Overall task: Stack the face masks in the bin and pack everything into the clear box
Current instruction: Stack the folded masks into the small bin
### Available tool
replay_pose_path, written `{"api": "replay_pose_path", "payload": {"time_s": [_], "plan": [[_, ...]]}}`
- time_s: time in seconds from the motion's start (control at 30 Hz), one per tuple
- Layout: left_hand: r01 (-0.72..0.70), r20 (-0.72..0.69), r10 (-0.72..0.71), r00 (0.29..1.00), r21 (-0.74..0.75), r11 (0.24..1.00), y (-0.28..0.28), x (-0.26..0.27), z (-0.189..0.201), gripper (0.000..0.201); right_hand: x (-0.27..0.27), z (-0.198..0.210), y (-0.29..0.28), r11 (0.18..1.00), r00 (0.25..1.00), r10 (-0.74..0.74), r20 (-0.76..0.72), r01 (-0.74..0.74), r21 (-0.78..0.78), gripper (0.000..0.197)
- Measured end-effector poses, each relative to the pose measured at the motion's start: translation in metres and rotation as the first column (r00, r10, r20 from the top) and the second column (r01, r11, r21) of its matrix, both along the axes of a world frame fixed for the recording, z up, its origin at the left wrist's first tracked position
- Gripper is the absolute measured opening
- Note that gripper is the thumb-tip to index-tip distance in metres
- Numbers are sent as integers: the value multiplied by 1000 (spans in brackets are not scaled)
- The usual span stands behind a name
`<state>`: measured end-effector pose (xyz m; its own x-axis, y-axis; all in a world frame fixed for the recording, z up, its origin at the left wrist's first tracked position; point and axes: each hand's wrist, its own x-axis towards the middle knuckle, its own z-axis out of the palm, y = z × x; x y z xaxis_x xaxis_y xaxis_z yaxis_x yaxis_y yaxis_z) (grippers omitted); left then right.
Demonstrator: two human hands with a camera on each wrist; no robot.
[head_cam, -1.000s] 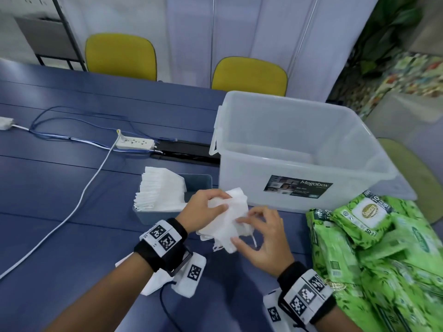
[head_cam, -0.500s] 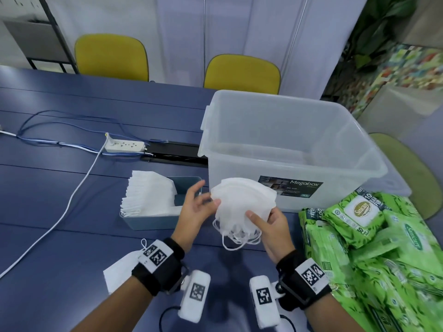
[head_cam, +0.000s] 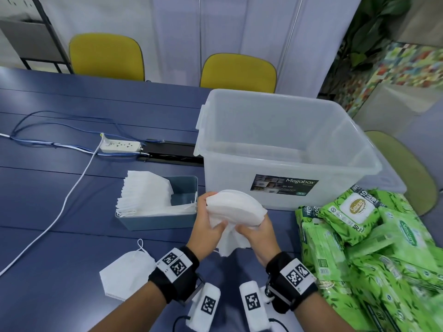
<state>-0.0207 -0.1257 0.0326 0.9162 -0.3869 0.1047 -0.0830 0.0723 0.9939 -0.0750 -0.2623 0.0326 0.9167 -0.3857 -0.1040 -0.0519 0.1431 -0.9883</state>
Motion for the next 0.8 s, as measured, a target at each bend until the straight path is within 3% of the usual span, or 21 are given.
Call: {"api": "replay_pose_path", "payload": {"time_s": [0.07,0.13,0.2,0.27,0.37,0.47,0.53,0.7,0.8], "plan": [[-1,-16,1,1000,37,999,1,0,-3,64,-5,-6,1,999,999,-18,-36,16,-34,63],[14,-40,-11,999,57,998,5,1,-1,68,-10,-8,-3,996,999,-31,-34,27,-90,79],[61,-48,-58,997,80,995,10,6,1,67,-13,-3,-12,976,1000,-12,-18,8,-218,105],[161,-70,-153,986,120,980,15,10,6,63,-11,6,-21,913,996,85,-22,-87,-399,117],[323,-114,-310,944,125,938,20,12,15,60,-3,20,-31,804,940,308,-146,-339,-488,114],[371,-134,-358,924,94,924,21,12,22,57,3,20,-36,820,894,411,-177,-448,-356,86],[317,-144,-299,943,122,940,21,13,22,53,2,16,-32,880,925,355,-137,-380,-286,68],[-42,-33,54,998,295,955,23,15,7,13,-4,6,-22,947,965,256,-56,-262,-184,69],[-99,-40,113,993,261,960,25,14,1,19,-7,3,-22,961,971,235,-32,-237,-143,61]]}}
